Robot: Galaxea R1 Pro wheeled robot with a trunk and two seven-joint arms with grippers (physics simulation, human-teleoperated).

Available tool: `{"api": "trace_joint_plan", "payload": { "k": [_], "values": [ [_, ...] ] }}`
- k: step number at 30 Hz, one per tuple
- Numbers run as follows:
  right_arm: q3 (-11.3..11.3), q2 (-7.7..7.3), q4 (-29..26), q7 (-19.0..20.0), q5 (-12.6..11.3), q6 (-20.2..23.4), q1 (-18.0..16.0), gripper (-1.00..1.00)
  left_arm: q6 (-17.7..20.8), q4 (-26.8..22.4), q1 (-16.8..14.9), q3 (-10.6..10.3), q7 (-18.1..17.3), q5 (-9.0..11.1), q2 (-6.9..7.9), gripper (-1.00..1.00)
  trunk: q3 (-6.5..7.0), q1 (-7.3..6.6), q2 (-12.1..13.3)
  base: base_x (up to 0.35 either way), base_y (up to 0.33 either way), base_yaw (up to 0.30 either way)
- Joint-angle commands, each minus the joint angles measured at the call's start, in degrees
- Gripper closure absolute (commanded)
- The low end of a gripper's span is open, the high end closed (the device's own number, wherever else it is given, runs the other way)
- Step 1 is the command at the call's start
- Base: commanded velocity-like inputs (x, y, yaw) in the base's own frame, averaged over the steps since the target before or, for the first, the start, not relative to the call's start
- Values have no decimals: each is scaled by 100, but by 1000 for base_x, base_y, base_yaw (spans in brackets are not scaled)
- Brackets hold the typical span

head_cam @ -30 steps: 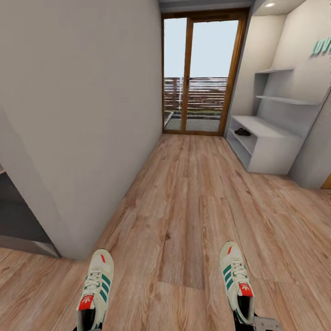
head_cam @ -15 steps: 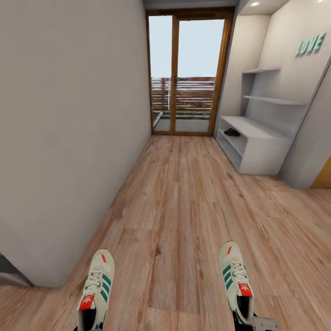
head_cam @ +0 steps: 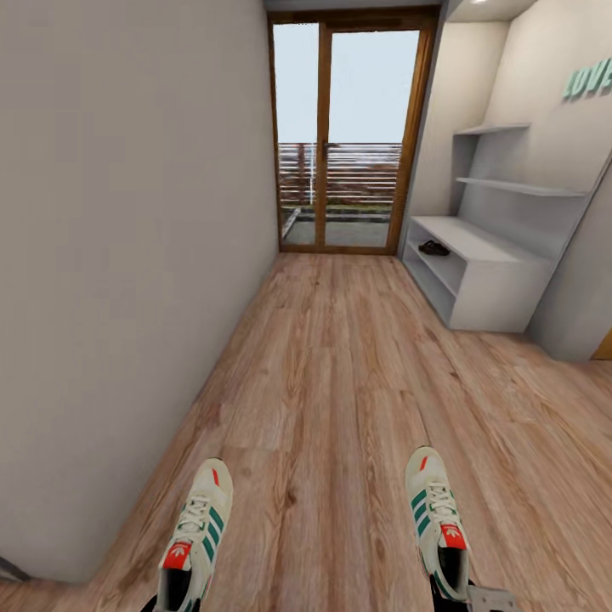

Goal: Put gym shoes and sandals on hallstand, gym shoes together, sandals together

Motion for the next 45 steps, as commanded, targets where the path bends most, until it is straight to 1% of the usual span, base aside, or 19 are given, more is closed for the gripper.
{"api": "trace_joint_plan", "payload": {
  "k": [1,5,8,11,25,34,45],
  "values": [
    [-48,3,3,45,21,-22,-5,100,-16,-8,-1,51,-46,-59,-7,100,-4,3,-2,339,0,0],
    [-50,3,2,45,21,-22,-5,100,-19,-11,-1,80,-57,-44,2,100,-4,3,-2,339,0,0],
    [-53,3,2,45,22,-21,-5,100,-28,-6,-1,165,-60,20,-2,100,-4,3,-2,339,0,0],
    [-49,3,4,45,22,-21,-5,100,-34,-3,-1,203,-61,56,-3,100,-4,3,-2,339,0,0],
    [-52,3,10,45,21,-22,-5,100,-29,-3,-1,218,-62,64,-3,100,-4,3,-2,339,0,0],
    [-50,3,8,43,21,-21,-5,100,-29,-3,-1,217,-62,68,-3,100,0,3,-2,339,0,-164],
    [-57,-5,16,47,27,-17,-5,100,-29,-3,4,208,-62,62,-3,100,2,3,-2,339,0,-22]
  ]
}}
